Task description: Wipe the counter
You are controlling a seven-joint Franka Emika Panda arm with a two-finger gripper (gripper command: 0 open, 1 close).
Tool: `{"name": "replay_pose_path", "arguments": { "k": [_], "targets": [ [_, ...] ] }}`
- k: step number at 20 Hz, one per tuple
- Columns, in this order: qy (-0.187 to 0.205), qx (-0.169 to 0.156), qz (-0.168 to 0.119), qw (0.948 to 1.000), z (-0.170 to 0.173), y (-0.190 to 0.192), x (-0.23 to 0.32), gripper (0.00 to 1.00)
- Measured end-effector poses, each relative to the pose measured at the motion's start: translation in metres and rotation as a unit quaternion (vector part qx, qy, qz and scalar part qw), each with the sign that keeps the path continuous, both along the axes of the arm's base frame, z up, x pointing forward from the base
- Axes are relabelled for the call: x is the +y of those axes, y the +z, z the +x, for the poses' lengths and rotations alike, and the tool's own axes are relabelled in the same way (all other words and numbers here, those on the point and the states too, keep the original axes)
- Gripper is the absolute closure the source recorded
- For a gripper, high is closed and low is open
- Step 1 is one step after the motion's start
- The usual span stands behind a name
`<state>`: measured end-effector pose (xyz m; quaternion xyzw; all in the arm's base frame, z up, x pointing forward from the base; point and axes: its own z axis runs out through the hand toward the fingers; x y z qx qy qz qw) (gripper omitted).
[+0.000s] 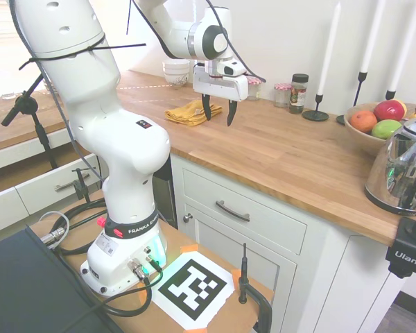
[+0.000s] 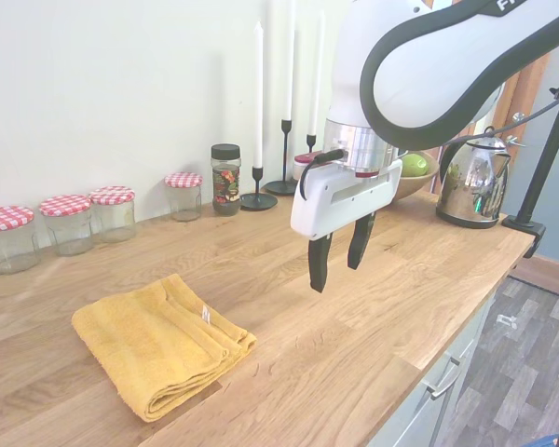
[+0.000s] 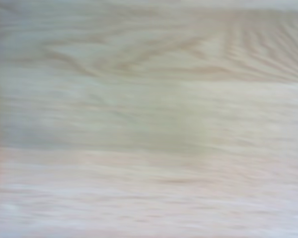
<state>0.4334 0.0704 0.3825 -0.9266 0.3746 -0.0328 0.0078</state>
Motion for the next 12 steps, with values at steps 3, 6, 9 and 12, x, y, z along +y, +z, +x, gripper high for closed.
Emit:
{"name": "replay_pose_path", "arguments": {
  "k": [3,6,9,12],
  "targets": [
    [0.005,-0.005,-0.003,1.0000,0.004,0.007,0.018,0.00],
    [0.012,-0.004,-0.007,0.9999,0.011,0.012,0.037,0.00],
    [0.020,-0.003,-0.013,0.9997,0.018,0.016,0.062,0.00],
    [0.029,-0.002,-0.021,0.9994,0.023,0.020,0.086,0.00]
  ]
}}
